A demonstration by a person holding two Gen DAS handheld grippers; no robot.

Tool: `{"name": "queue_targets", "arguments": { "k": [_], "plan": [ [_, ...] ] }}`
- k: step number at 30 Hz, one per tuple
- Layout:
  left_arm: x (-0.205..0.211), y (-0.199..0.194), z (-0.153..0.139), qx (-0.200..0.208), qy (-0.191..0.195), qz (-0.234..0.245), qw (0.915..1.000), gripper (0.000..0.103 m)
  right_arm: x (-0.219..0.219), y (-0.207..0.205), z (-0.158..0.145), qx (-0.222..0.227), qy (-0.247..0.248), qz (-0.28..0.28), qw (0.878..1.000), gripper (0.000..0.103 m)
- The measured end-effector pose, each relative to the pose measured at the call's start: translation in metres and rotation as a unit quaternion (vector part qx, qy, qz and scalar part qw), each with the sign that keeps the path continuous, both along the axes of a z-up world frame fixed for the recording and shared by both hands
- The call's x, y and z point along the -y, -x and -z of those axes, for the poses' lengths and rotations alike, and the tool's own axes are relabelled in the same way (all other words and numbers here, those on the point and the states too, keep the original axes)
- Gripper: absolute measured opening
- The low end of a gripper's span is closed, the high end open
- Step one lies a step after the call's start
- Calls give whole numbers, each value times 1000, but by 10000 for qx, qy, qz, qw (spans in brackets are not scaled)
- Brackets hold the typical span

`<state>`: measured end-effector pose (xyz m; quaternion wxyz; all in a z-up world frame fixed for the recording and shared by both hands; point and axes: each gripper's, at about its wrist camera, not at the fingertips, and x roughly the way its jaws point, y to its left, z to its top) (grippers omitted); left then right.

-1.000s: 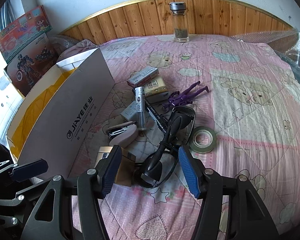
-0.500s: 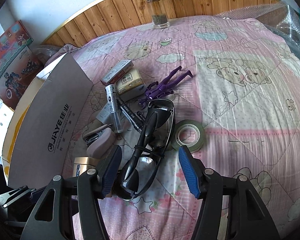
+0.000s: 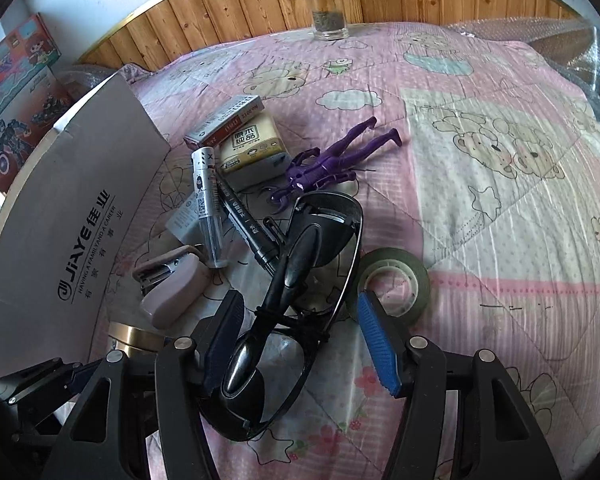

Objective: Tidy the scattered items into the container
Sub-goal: 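Grasp the gold tin with the left gripper while the right gripper reaches toward the black marker, then grasp the black marker with the right gripper and lift it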

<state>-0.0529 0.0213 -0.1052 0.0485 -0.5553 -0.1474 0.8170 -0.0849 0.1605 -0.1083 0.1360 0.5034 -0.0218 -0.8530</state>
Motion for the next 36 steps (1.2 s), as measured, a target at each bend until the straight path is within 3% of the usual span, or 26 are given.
{"name": "queue_targets", "arguments": {
  "k": [2,5,6,17,20,25,27,33,36],
  "plan": [
    [2,-1,3,-61,-45,-40,10000,50,5,-2,1,-43,-159,-168,9997,46],
    [3,1,5,-93,-97,-56,9999,50,-2,0,3,119,194,-174,9996,32],
    [4,0,4,-110,-101,-59,9999,50,-3,-2,0,81,281,-224,9993,19],
    [9,-10,-15,-343,-196,-9,9992,50,-33,-12,-23,-168,430,250,9986,15],
    [7,-14,-20,-393,-211,26,9990,50,-37,-15,-30,-222,706,322,9967,14],
    [6,-21,-28,-473,-223,39,9986,50,-41,-10,-21,41,460,473,9978,15],
    [5,-22,-28,-472,-243,23,9986,50,-43,-11,-14,89,330,573,9978,20],
    [9,-29,-31,-520,-258,-5,9983,50,-11,-16,-33,-654,-347,15,9973,23],
    [16,-33,-28,-464,-268,-69,9985,50,7,-24,-42,-916,-223,-479,9944,23]
  ]
}}
